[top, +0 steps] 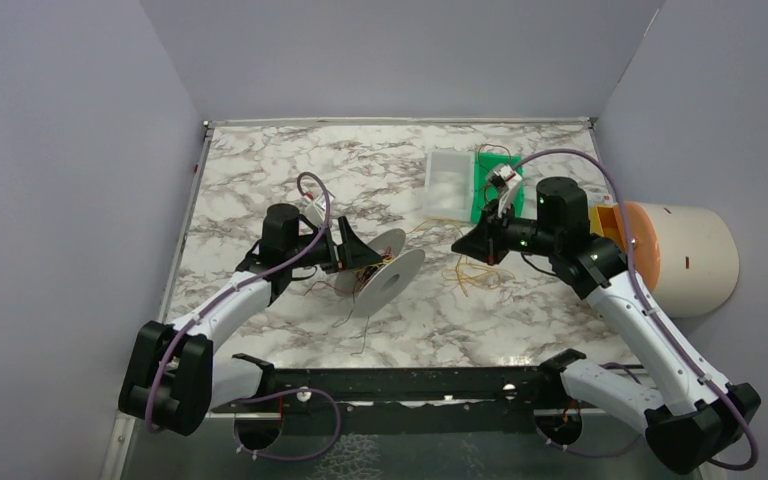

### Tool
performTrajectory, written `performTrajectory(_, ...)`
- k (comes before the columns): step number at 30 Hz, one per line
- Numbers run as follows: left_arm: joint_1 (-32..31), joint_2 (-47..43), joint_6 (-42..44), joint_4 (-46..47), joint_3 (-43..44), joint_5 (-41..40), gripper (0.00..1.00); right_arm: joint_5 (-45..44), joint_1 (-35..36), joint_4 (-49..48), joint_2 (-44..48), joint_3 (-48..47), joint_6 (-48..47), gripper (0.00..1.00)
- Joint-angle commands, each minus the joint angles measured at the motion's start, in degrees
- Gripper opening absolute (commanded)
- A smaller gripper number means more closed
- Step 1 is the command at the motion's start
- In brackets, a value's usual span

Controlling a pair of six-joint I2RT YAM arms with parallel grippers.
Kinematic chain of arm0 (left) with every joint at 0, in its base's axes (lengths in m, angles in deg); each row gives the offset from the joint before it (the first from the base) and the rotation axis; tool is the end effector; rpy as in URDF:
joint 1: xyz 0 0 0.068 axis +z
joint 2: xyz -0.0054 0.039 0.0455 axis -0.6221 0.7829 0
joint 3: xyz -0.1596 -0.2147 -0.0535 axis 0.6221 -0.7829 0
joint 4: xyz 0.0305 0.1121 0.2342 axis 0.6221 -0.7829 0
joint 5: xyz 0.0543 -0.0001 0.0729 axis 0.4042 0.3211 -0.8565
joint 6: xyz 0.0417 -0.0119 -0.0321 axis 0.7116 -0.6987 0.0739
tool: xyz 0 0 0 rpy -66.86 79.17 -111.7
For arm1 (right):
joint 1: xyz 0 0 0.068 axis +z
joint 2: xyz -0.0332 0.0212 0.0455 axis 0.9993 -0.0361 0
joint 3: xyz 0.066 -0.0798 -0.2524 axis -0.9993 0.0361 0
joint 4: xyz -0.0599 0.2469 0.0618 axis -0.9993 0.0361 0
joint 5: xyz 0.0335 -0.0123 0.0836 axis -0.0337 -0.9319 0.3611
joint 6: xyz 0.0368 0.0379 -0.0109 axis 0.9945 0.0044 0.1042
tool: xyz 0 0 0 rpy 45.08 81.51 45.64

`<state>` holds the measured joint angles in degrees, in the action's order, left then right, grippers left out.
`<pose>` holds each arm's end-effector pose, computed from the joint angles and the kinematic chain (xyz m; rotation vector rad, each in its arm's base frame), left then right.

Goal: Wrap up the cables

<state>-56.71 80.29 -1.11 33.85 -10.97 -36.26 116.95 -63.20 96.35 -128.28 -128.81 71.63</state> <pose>0.2242 -0.1006 0.2167 0.1060 2.1946 -1.4333 0.1791 0.1040 0.3476 -0.6569 1.9868 0.9557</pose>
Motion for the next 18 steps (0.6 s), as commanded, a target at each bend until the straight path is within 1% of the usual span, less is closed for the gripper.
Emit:
performTrajectory(1,-0.15,-1.66,2.85,-2.82,2.87,-0.5,0.94,5.2,-0.17,2.19,-1.56,-2.11,0.41,0.01)
performTrajectory(18,-0.19,-4.84,9.61,-11.55,6.84,-1.9,0.94,10.88,-0.12,-0.84,-3.41,1.09,4.05,0.01)
